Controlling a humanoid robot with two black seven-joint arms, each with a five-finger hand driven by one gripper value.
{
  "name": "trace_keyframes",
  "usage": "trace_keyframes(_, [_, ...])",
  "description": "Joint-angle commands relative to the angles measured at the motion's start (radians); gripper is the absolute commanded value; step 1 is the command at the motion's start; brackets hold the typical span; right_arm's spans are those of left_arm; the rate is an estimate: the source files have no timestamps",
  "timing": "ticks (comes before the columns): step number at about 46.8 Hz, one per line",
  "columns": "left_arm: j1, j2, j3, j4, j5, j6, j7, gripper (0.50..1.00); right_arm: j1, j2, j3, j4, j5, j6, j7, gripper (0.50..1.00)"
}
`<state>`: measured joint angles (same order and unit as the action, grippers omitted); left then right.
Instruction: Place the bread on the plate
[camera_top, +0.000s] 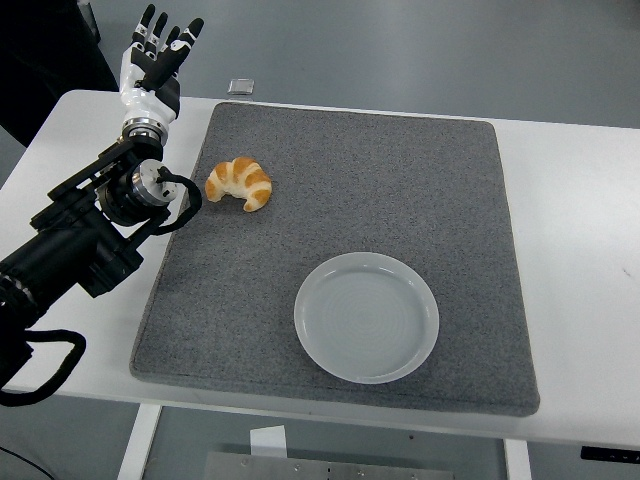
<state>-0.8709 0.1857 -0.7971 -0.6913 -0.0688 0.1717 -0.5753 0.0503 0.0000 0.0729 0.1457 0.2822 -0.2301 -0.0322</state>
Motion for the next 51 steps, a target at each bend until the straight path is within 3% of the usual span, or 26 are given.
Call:
trace_keyframes(1, [0.003,0.0,0.001,-0.002,0.003,0.0,-0.002,0.996,0.0,0.0,0.001,0.0,0.0,0.0,0.0,0.952])
trace_keyframes(8, [0.001,0.001,0.004,-0.007,0.003,-0.008,-0.006,0.996,0.0,0.0,-0.001,0.0,0.0,0.0,0.0,0.952])
trace_keyframes(14, [0.0,0.003,0.004,-0.004,0.001,-0.06,-0.006,0.996,0.0,0.0,-0.001,0.0,0.0,0.0,0.0,0.952])
trace_keyframes(24, [-0.039,0.005,0.039,0.032,0.014,-0.038,0.0,0.994,0.0,0.0,-0.001,0.0,0.0,0.0,0.0,0.952])
trace_keyframes(36, [-0.143,0.066,0.257,0.095,0.158,-0.037,0.002,0.996,-0.001,0.0,0.001,0.0,0.0,0.0,0.0,0.952])
trace_keyframes(51, [-0.33,0.25,0.794,-0.069,0.204,-0.047,0.069,0.992,0.0,0.0,0.001,0.0,0.0,0.0,0.0,0.952])
